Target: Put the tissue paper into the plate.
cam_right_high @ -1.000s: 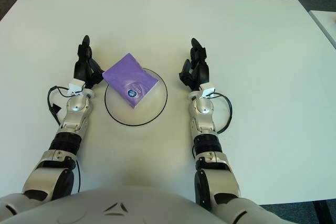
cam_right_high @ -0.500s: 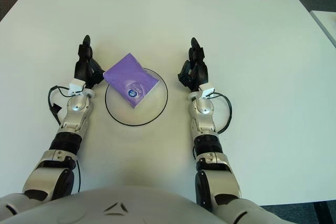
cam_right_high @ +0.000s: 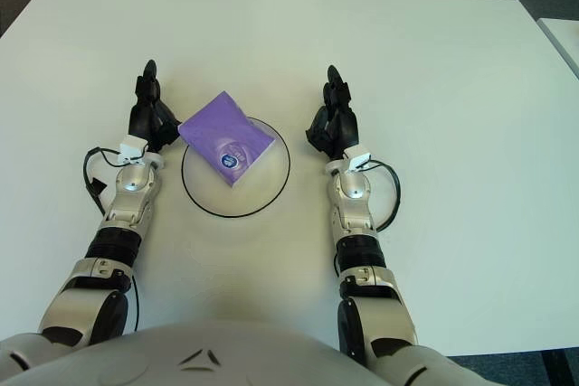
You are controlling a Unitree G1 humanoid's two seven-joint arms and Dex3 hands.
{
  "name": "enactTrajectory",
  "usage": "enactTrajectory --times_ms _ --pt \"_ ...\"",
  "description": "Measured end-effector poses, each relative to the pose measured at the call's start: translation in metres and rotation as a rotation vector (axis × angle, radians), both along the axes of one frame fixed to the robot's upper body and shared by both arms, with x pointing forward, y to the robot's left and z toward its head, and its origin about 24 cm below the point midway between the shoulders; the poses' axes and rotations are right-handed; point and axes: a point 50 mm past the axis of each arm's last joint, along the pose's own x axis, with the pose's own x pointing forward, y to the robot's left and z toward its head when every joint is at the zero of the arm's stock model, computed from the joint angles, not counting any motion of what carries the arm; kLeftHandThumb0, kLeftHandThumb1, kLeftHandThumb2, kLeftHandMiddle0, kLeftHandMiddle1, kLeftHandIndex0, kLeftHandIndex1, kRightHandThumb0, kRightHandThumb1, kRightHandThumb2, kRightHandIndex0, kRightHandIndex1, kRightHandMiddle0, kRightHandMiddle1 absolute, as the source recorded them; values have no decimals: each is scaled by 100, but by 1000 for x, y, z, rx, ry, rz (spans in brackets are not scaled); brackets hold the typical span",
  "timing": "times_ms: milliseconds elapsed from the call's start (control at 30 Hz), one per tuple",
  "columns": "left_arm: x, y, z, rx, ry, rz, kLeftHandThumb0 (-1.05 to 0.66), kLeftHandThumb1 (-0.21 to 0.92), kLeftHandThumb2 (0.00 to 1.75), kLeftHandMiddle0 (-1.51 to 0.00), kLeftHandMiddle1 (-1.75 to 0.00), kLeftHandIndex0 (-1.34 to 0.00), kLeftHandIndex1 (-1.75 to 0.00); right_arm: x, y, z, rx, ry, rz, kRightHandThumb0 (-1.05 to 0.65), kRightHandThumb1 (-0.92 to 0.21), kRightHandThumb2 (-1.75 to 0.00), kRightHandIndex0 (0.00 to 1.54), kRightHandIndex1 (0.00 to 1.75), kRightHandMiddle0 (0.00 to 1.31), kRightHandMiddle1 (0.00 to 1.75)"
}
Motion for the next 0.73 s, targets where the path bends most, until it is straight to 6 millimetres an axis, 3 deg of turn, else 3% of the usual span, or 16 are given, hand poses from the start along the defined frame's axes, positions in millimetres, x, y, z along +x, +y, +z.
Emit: enactTrajectory --times_ms 733 --pt "-3 0 -3 -12 10 -7 -86 92 120 -5 0 0 -21 -8 -1 -1 -6 4 2 -74 -92 -109 5 2 0 19"
